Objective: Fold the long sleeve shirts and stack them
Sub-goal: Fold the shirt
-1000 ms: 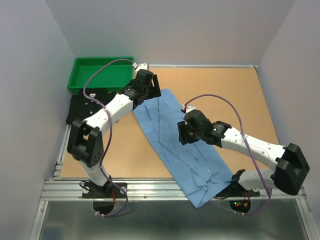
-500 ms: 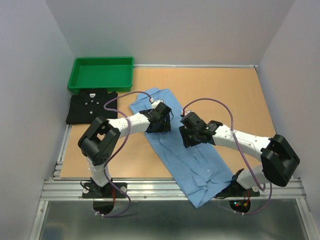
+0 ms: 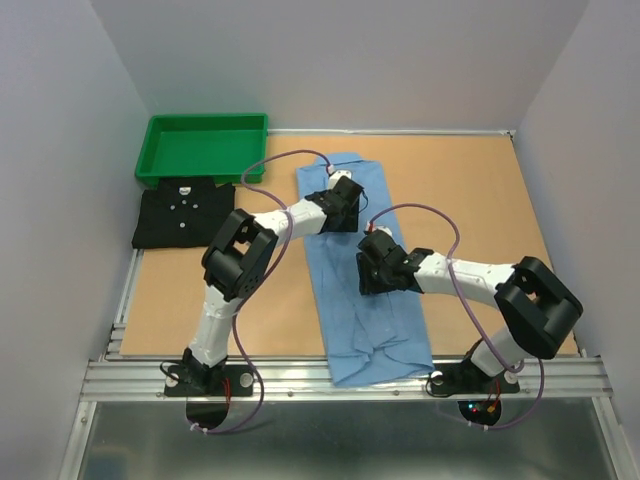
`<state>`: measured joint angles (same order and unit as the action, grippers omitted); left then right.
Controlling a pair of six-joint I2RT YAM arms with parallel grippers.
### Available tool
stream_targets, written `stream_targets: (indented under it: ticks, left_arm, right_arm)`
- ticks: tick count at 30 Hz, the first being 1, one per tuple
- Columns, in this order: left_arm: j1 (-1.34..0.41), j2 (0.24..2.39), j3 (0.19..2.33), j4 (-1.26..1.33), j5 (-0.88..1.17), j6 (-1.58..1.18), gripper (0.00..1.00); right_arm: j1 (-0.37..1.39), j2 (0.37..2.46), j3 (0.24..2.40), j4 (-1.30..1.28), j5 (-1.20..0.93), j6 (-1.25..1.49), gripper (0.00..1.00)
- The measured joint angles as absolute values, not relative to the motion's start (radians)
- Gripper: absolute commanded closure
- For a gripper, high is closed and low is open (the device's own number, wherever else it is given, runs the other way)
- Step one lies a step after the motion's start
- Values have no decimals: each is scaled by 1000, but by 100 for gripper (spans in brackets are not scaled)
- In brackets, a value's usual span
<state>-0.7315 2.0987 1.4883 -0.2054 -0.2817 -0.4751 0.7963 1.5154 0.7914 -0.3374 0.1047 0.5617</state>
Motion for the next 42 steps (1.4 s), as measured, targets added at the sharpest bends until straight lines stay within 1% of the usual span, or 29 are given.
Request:
stream_targets:
  ticks: [8, 11, 15, 16, 17, 18, 19, 20, 22, 25, 28, 30, 31, 32, 34, 38, 42]
  left_arm:
    - [-631, 2285, 1769, -198, -244, -356, 22]
    - [-600, 2310, 1812, -198, -222, -345, 21]
    - [-569, 2296, 1814, -219, -191, -342, 17]
    - [-564, 2281, 1806, -224, -187, -342, 17]
    - [-561, 2259, 1794, -233, -184, -342, 9]
    - [-561, 2222, 1769, -237, -183, -343, 5]
    - [-561, 2183, 1743, -242, -183, -348, 4]
    - [-562, 2130, 1713, -256, -183, -354, 1]
    - [-567, 2000, 1643, -258, -183, -365, 1]
    - [-569, 1768, 1518, -253, -183, -395, 1]
    - [-577, 1539, 1359, -242, -171, -440, 1]
    - [-585, 1436, 1244, -226, -160, -473, 3]
    - [-596, 1378, 1158, -233, -151, -499, 3]
    - [-609, 1351, 1099, -239, -142, -522, 5]
    - [-643, 1332, 997, -240, -125, -565, 7]
    - [-724, 1328, 784, -260, -70, -659, 9]
    - [-738, 1324, 704, -271, -29, -723, 9]
  right_arm:
    - [734, 1655, 886, -156, 124, 615, 52]
    - [690, 1679, 914, -145, 124, 603, 49]
    - [665, 1659, 920, -175, 132, 562, 44]
    - [662, 1641, 920, -197, 135, 550, 41]
    - [657, 1621, 920, -215, 136, 545, 39]
    - [654, 1602, 920, -228, 134, 541, 35]
    - [641, 1566, 920, -245, 132, 537, 30]
    - [628, 1540, 920, -253, 131, 536, 29]
    - [583, 1478, 920, -271, 125, 531, 22]
    - [525, 1407, 920, -300, 114, 523, 20]
    - [496, 1362, 915, -328, 84, 520, 21]
    - [488, 1340, 897, -334, 54, 520, 26]
    - [485, 1332, 887, -340, 42, 521, 32]
    - [485, 1324, 872, -352, 27, 521, 34]
    - [484, 1317, 849, -361, 3, 520, 37]
    - [484, 1314, 801, -381, -25, 521, 37]
    - [483, 1304, 751, -393, -36, 524, 38]
